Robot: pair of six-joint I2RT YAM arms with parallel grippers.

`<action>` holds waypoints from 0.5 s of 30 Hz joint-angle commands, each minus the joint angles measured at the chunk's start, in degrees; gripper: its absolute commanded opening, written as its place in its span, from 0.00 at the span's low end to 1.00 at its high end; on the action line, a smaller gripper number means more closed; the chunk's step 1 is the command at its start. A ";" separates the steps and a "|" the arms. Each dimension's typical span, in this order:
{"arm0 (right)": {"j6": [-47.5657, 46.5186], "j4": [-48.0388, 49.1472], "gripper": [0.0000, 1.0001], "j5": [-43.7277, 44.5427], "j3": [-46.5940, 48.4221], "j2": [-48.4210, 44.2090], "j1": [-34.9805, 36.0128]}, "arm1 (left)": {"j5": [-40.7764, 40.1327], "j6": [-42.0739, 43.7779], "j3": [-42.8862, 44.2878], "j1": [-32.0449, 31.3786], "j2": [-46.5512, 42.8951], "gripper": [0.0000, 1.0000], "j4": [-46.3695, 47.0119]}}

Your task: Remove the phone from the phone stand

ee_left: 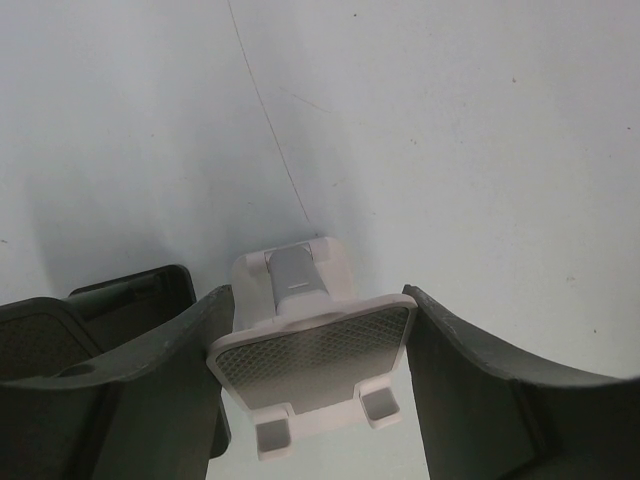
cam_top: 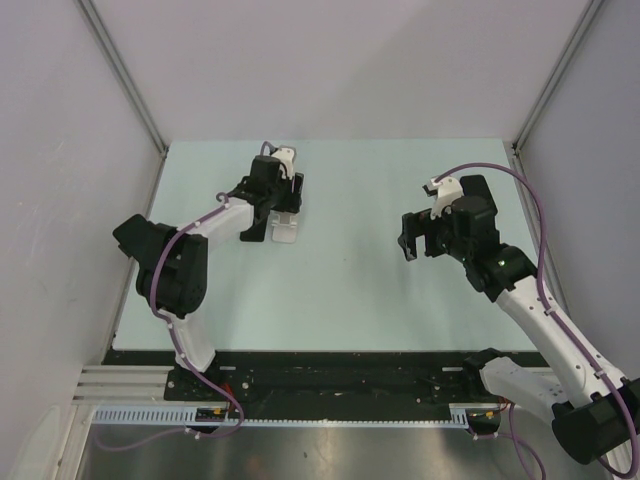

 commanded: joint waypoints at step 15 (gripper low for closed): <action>-0.64 1.79 1.00 0.71 -0.01 0.15 1.15 | -0.23 -1.09 -1.16 0.59 -0.88 0.63 3.15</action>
